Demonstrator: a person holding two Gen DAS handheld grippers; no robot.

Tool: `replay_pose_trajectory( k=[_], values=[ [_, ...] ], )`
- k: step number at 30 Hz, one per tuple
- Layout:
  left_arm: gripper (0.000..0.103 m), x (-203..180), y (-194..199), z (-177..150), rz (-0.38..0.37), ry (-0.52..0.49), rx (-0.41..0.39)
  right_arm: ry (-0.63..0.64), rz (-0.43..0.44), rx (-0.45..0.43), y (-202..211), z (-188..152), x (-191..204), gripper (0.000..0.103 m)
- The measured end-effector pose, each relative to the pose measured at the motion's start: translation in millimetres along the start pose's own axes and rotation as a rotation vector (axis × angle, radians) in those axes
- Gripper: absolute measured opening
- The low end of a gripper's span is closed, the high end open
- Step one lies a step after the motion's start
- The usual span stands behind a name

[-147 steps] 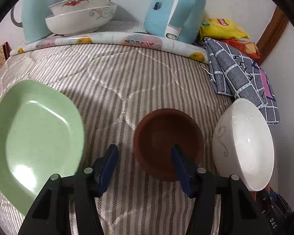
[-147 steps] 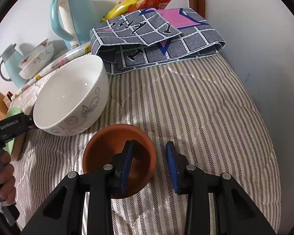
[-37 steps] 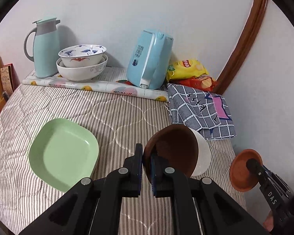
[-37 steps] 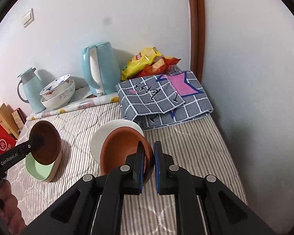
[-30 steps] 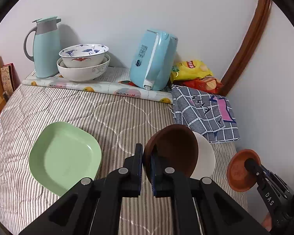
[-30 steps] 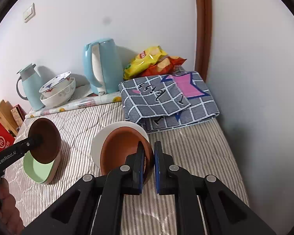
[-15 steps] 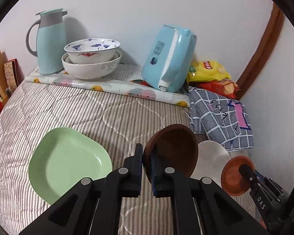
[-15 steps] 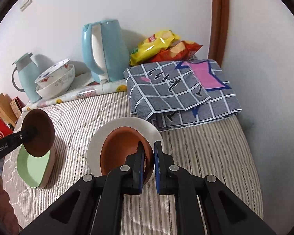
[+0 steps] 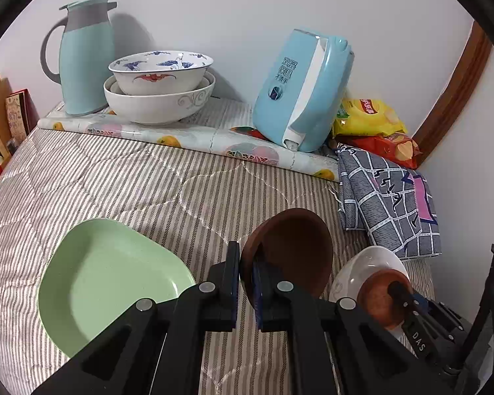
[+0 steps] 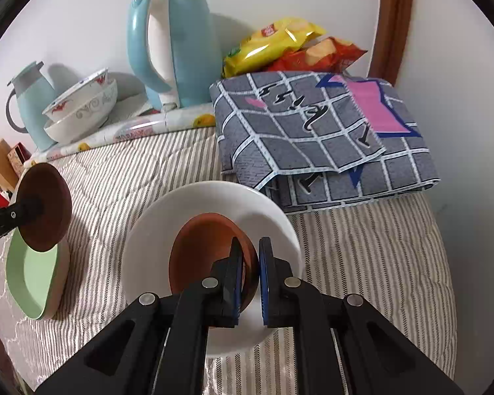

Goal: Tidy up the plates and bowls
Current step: 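Lower the terracotta bowl into the white bowl and open the right tool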

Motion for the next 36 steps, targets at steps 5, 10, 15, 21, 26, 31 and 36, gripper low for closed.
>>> replay_pose_trajectory(
  k=[5, 10, 15, 21, 26, 31, 36],
  values=[
    [0.008, 1.7, -5.2, 2.1, -0.008, 0.003, 0.006, 0.011, 0.001, 0.017, -9.4, 3.3, 4.9, 0.009],
    [0.008, 3.5, -7.7, 3.6, -0.010, 0.005, 0.009, 0.009, 0.004, 0.030, -16.3, 7.2, 5.1, 0.009],
    [0.008, 4.4, -9.0, 3.6, -0.014, 0.007, 0.012, 0.000, 0.011, 0.044, -21.2, 7.8, 4.7, 0.009],
    [0.008, 2.8, -9.6, 2.7, -0.019, 0.000, 0.016, 0.012, 0.010, 0.076, -24.9, 6.3, 5.7, 0.009],
    [0.008, 2.3, -11.5, 2.4, -0.026, 0.000, 0.020, 0.021, 0.002, 0.098, -28.8, 5.2, 6.6, 0.009],
    [0.008, 3.6, -11.0, 1.3, -0.028, 0.001, 0.022, 0.038, -0.030, 0.107, -31.6, 7.1, 8.9, 0.010],
    [0.008, 4.4, -9.2, -0.5, -0.030, -0.005, 0.025, 0.062, -0.066, 0.101, -32.5, 5.7, 11.4, 0.016]
  ],
)
Point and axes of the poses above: each gripper's, at about its wrist camera, not at the fingertips, and y roughly against the way its jaws point, x to its left, z to its top, the point moved 8 cm from there along -y, roughly the way its jaws point, and after that the axes turned 11 degrees about x, right-handed, at the moved point
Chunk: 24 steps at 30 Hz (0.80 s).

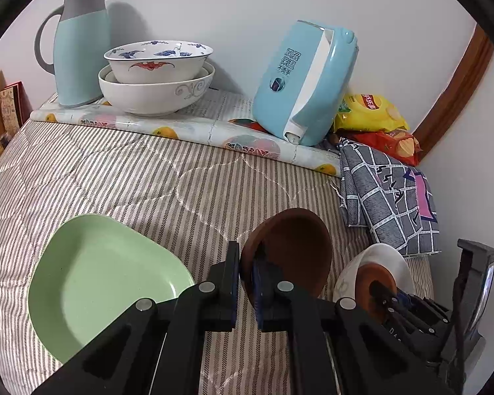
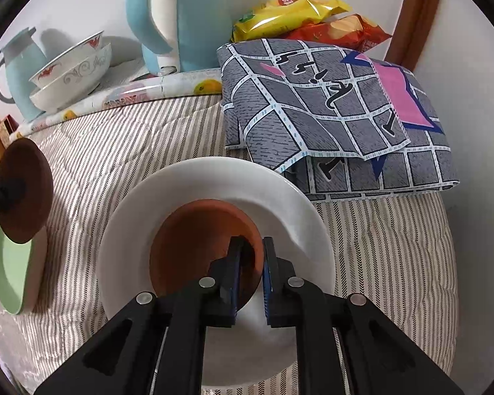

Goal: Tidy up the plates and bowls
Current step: 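Lower the terracotta bowl into the white bowl and open the right tool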

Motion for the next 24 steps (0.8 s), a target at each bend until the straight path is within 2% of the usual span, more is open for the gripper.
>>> replay_pose_trajectory(
  k=[5, 11, 15, 24],
  values=[
    [0.008, -2.2, 5.8, -2.6, -0.003, -0.013, -0.008, 0.040, -0.024, -0.001, -0.4, -2.9, 6.2, 0.032],
    [0.008, -0.8, 12.1, -5.7, -0.003, -0.010, -0.012, 0.034, -0.016, 0.013, 0.4, -5.8, 9.7, 0.033],
    [0.008, -2.8, 16.6, -7.6, -0.009, -0.013, -0.014, 0.034, 0.001, 0.010, 3.2, -8.0, 12.3, 0.042],
    [0.008, -17.9, 29.2, -11.3, -0.022, -0.038, -0.032, 0.006, 0.046, -0.033, 28.9, -18.3, 6.2, 0.042]
  ],
)
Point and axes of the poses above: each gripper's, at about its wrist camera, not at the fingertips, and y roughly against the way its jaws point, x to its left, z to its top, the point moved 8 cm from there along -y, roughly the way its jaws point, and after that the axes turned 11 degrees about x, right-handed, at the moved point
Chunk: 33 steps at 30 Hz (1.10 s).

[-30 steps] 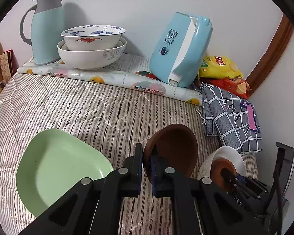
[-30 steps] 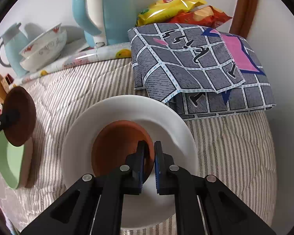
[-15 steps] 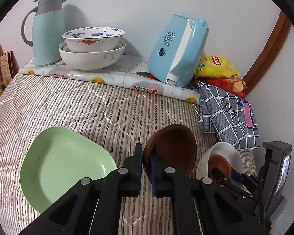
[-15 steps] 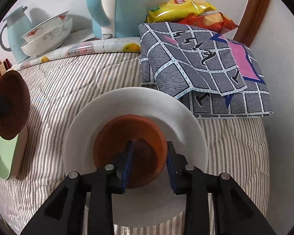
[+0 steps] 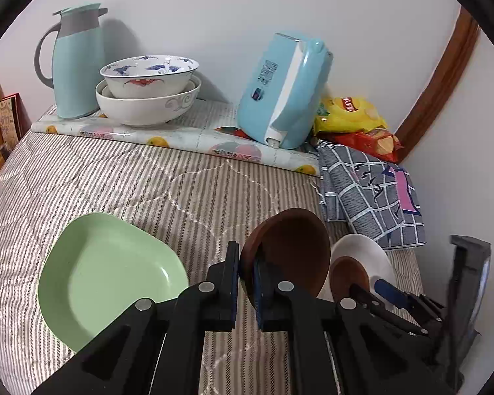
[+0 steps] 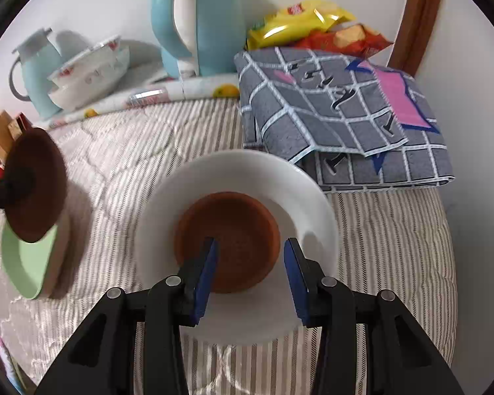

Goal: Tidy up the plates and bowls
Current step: 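Lower the terracotta bowl into the white bowl and open the right tool, then lower the dark brown bowl into the white bowl and open the left tool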

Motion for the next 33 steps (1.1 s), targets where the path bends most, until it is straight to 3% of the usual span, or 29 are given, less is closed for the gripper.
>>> replay_pose_trajectory(
  k=[11, 20, 26, 33],
  values=[
    [0.008, -35.7, -0.7, -16.8, -0.036, -0.035, 0.018, -0.100, 0.012, -0.120, 60.2, -19.3, -54.3, 0.042],
    [0.008, -68.6, -17.0, -26.6, -0.060, -0.067, 0.051, -0.196, 0.047, -0.131, 65.6, -40.6, -98.0, 0.042],
    [0.008, -87.1, -38.1, -25.8, -0.067, -0.084, 0.085, -0.212, -0.018, -0.124, 56.4, -47.9, -121.1, 0.042],
    [0.008, -99.9, -66.1, -25.7, -0.047, -0.103, 0.128, -0.240, -0.033, -0.106, 44.0, -50.7, -137.8, 0.042]
  ],
)
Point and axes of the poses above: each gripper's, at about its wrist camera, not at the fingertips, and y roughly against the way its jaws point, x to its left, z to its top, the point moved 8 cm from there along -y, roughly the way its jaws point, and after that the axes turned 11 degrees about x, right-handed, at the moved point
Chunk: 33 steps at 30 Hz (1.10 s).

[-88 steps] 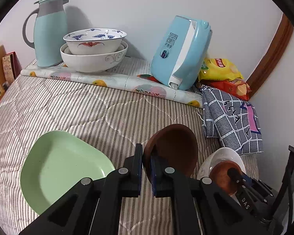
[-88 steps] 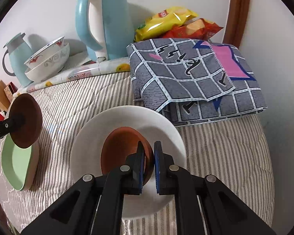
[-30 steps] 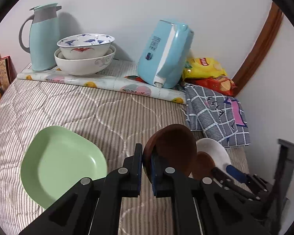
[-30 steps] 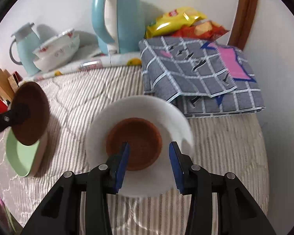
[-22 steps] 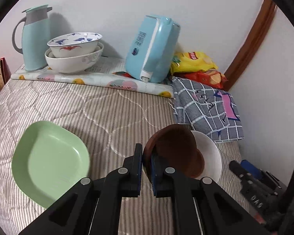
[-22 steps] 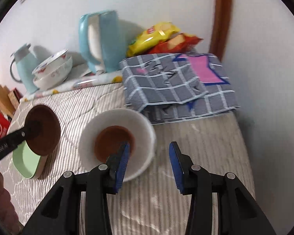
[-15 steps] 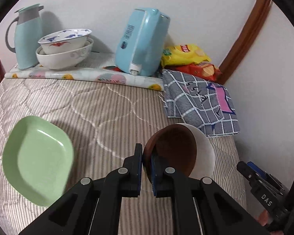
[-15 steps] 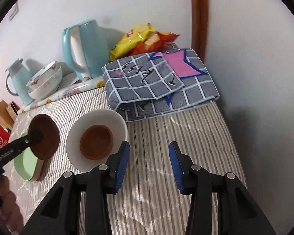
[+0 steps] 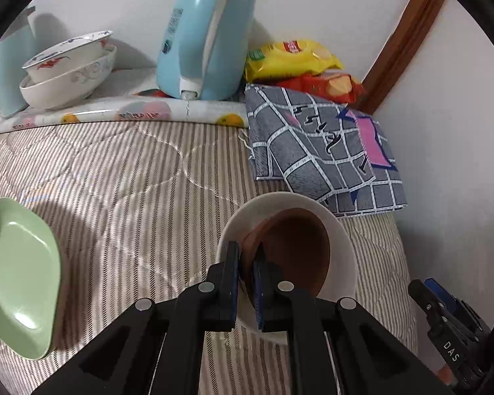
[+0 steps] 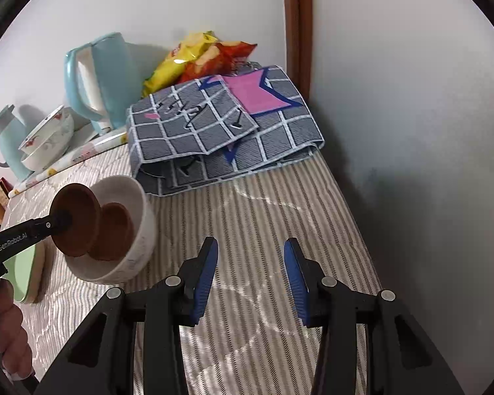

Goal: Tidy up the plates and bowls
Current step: 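Lower the dark brown bowl into the white bowl and open the left tool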

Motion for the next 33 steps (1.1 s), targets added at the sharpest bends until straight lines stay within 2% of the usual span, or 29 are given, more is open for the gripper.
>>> replay_pose_trajectory(
  k=[3, 13, 25, 31, 33],
  values=[
    [0.008, -3.5, -7.4, 1.2, 0.023, -0.016, 0.005, -0.002, -0.011, 0.004, -3.9, 1.1, -1.9, 0.042],
    [0.008, -8.4, -23.0, 0.2, 0.018, -0.026, 0.038, 0.006, -0.018, 0.002, -8.3, 1.9, -1.8, 0.042],
    [0.009, -9.0, -23.4, 0.4, -0.052, -0.008, 0.060, 0.016, -0.015, 0.020, -14.4, -0.1, 4.2, 0.042],
    [0.012, -10.0, -23.1, -2.4, -0.059, -0.022, 0.073, 0.029, -0.012, 0.020, -11.5, -0.6, 12.1, 0.042],
    [0.020, -12.8, -22.0, -3.8, -0.083, -0.034, 0.084, 0.039, -0.014, 0.018, -9.7, -0.9, 15.5, 0.042]
  ],
)
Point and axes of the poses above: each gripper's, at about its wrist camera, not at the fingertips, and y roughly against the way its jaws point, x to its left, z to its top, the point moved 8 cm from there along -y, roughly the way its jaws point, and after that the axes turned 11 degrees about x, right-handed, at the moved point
